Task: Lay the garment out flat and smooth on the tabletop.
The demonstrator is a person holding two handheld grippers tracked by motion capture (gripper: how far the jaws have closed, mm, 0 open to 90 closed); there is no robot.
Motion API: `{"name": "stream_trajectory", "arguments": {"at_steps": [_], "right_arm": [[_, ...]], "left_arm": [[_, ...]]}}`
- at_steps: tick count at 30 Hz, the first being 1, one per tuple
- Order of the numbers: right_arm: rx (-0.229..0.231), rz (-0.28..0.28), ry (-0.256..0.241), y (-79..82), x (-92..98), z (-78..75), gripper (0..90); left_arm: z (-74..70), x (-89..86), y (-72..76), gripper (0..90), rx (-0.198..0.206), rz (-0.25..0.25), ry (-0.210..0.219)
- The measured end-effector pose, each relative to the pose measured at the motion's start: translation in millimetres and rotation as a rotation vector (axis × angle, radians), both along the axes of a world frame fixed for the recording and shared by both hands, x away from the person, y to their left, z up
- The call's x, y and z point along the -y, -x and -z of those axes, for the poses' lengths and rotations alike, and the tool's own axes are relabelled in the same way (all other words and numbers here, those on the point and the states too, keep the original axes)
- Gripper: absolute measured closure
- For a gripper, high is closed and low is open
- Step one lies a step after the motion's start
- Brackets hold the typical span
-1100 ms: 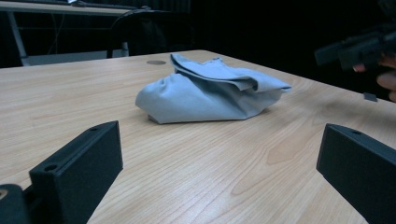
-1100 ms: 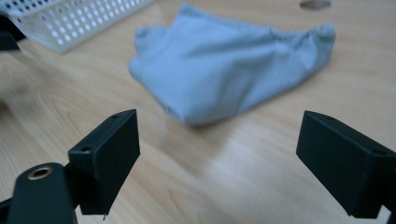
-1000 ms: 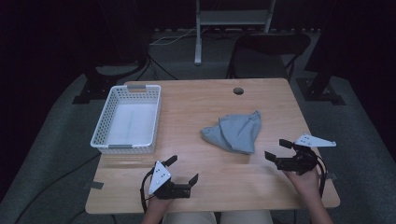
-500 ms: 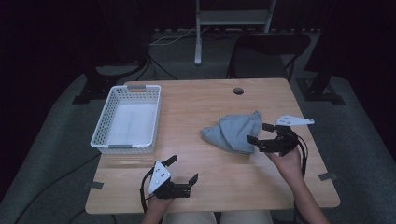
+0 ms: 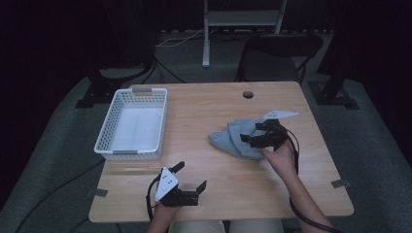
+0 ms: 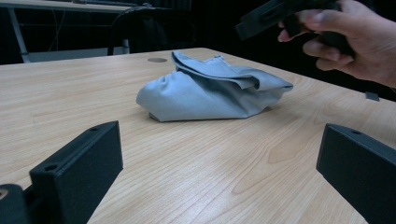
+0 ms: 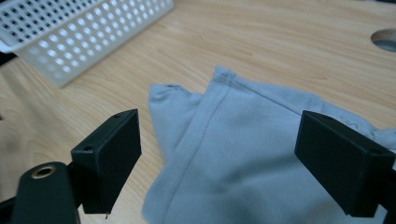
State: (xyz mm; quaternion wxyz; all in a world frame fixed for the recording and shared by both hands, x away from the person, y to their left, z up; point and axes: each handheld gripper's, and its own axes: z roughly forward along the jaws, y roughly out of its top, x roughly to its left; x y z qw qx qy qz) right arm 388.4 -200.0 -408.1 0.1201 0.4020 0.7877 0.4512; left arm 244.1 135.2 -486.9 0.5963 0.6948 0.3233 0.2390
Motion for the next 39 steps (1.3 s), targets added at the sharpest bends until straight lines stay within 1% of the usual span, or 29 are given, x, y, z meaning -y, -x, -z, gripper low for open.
{"name": "stream_trajectory", "arguments": {"at_steps": [4,8,12,14,16,17,19,20,24,25,26,27,31,34,37,39], "right_arm": [[-0.032,-0.008,0.033,-10.2,-10.3,4.0,14.0],[-0.064,-0.032,0.052,-16.6,-21.4,10.6,14.9],[-0.092,-0.042,0.085,-22.7,-30.6,21.5,15.1],[-0.102,-0.034,0.094,-24.6,-33.6,27.4,17.4],[-0.113,-0.026,0.138,-26.3,-38.1,33.9,17.6],[-0.115,-0.026,0.14,-27.0,-38.9,35.9,19.7],[-0.12,-0.007,0.154,-28.2,-39.7,38.9,22.6],[-0.126,-0.004,0.147,-28.7,-39.7,39.3,23.9],[-0.131,0.027,0.175,-29.9,-39.7,39.5,35.5],[-0.131,0.027,0.175,-29.9,-39.7,39.5,35.5],[-0.131,0.042,0.177,-30.3,-38.8,39.7,39.9],[-0.139,0.056,0.168,-30.9,-37.0,40.1,43.8],[-0.144,0.092,0.145,-32.2,-30.9,40.5,57.1],[-0.136,0.094,0.152,-32.4,-28.6,40.2,68.4],[-0.126,0.097,0.148,-31.5,-26.5,38.4,71.1],[-0.113,0.113,0.127,-28.5,-22.3,33.1,72.9]], "left_arm": [[0.0,-0.3,-0.1,1.4,-0.002,0.002,0.002],[0.0,-0.3,0.0,1.5,-0.003,0.003,0.003],[0.1,-0.8,-0.1,1.5,-0.004,-0.002,0.007],[0.1,-0.9,-0.1,1.5,-0.004,-0.004,0.008],[0.0,-0.9,-0.3,1.5,-0.006,-0.004,0.007],[0.0,-0.8,-0.4,1.5,-0.007,-0.005,0.007],[0.0,-0.8,-0.4,1.5,-0.007,-0.005,0.007],[0.0,-0.8,-0.3,1.5,-0.006,-0.005,0.007],[0.0,-0.6,-0.5,1.5,-0.009,-0.008,0.006],[0.0,-0.6,-0.5,1.6,-0.009,-0.008,0.006],[0.0,-0.5,-0.6,1.6,-0.01,-0.008,0.006],[0.0,-0.6,-0.6,1.6,-0.009,-0.009,0.006],[0.0,-0.6,-0.7,1.6,-0.011,-0.009,0.006],[0.0,-0.7,-1.0,1.7,-0.015,-0.01,0.011],[0.0,-1.0,-1.1,1.7,-0.021,-0.007,0.014],[-0.1,-1.3,-1.2,1.7,-0.022,-0.007,0.016]]}}
